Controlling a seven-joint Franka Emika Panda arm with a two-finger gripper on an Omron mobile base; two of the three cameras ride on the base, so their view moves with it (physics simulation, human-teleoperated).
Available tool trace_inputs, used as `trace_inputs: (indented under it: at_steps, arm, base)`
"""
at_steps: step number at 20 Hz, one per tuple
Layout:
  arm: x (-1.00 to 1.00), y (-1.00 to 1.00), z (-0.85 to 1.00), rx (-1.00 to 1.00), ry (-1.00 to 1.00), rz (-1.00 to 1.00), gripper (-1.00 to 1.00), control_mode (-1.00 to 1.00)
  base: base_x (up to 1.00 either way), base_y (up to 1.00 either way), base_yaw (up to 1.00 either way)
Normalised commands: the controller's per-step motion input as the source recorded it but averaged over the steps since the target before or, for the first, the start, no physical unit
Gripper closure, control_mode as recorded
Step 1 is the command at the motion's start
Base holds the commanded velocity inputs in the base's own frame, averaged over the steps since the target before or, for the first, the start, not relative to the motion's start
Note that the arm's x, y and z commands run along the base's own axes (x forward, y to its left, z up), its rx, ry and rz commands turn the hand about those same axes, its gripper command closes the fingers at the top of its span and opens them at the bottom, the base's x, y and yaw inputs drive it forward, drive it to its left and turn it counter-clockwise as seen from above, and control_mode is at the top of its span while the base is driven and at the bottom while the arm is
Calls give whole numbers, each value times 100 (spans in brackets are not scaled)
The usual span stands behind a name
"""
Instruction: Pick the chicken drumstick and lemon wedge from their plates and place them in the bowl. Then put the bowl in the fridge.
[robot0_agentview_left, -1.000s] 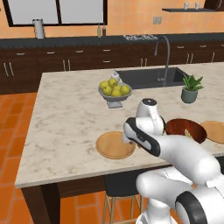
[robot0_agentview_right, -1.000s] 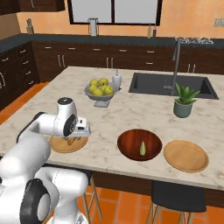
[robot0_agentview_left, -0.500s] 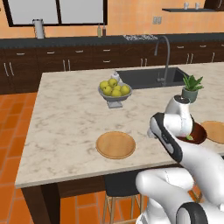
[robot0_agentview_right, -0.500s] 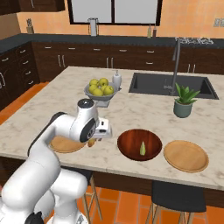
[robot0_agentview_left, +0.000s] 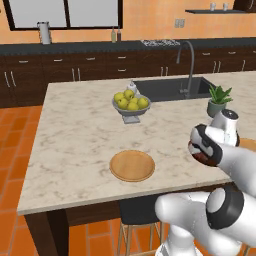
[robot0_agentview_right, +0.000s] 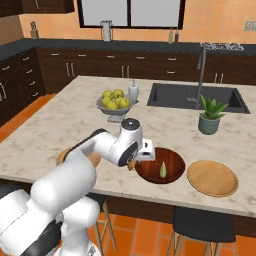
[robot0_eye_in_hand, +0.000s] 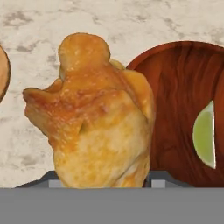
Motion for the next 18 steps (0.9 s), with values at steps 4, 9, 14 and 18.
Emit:
trace_inputs:
  at_steps: [4, 9, 14, 18]
  arm:
    - [41, -74, 3, 1, 16, 0, 100, -100]
    - [31, -45, -18, 0, 5, 0, 100, -100]
    - [17, -10, -55, 0, 4, 0, 100, -100]
    - [13, -3, -55, 0, 2, 0, 100, -100]
  base:
    - [0, 0, 0]
    - [0, 0, 0]
    - [0, 0, 0]
    - [0, 0, 0]
